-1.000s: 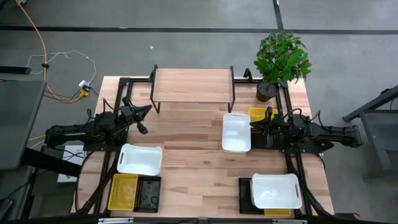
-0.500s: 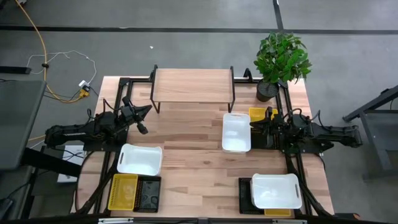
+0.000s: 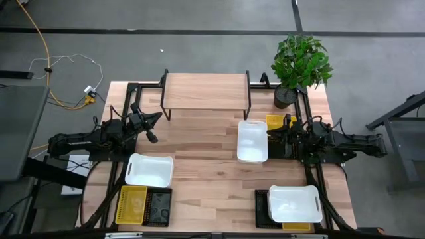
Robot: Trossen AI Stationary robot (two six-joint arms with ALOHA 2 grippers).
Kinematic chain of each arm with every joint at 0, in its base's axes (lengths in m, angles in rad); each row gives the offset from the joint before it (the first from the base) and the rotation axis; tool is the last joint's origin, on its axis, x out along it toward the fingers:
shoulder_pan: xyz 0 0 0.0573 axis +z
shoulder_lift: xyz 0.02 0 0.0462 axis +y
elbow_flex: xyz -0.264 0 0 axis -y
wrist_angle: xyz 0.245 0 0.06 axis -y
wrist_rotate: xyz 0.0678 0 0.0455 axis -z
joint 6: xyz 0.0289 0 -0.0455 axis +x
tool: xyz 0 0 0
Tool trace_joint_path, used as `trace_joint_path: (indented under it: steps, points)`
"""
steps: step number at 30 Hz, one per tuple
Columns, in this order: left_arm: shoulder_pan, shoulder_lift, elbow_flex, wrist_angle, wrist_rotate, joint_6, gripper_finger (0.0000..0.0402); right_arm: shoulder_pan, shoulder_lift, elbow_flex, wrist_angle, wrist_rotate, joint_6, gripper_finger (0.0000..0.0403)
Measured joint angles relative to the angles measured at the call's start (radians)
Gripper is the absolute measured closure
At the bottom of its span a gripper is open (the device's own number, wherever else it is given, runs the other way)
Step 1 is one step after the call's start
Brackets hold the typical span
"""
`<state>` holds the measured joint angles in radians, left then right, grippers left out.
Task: Stack baskets on shelf by color
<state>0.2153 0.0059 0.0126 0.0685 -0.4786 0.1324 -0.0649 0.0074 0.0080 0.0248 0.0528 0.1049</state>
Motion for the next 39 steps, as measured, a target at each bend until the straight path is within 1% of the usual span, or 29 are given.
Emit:
trace_joint_path:
  steps: [10, 17, 20, 26, 28, 29, 31, 34, 36, 39]
  points:
    - [0.0, 0.0, 0.0, 0.0, 0.0, -0.005, 0.0401, 0.0, 0.0, 0.0, 0.0, 0.0, 0.0, 0.0402]
    - [0.0, 0.0, 0.0, 0.001, 0.014, -0.114, 0.0401, 0.0, 0.0, 0.0, 0.0, 0.0, 0.0, 0.0402]
    - [0.0, 0.0, 0.0, -0.002, 0.096, -0.172, 0.0401, 0.0, 0.0, 0.0, 0.0, 0.0, 0.0, 0.0402]
    - [0.0, 0.0, 0.0, -0.011, 0.406, -0.275, 0.0401, 0.0, 0.0, 0.0, 0.0, 0.0, 0.0, 0.0402]
    - [-0.001, 0.0, 0.0, -0.012, 0.489, -0.317, 0.0401, 0.0, 0.0, 0.0, 0.0, 0.0, 0.0, 0.0402]
    - [0.0, 0.0, 0.0, -0.011, 0.512, -0.335, 0.0401, 0.0, 0.0, 0.0, 0.0, 0.0, 0.0, 0.0402]
    - [0.0, 0.0, 0.0, 0.002, 0.515, -0.363, 0.04, 0.0, 0.0, 0.0, 0.0, 0.0, 0.0, 0.0402]
    - [-0.004, 0.014, 0.005, 0.091, 0.52, -0.367, 0.0385, 0.0, 0.0, 0.0, 0.0, 0.0, 0.0, 0.0402]
    - [-0.016, 0.045, 0.037, 0.082, 0.515, -0.367, 0.0362, 0.0, 0.0, 0.0, 0.0, 0.0, 0.0, 0.0402]
    - [-0.035, 0.126, 0.104, 0.039, 0.459, -0.347, 0.0315, 0.0, 0.0, 0.0, 0.0, 0.0, 0.0, 0.0402]
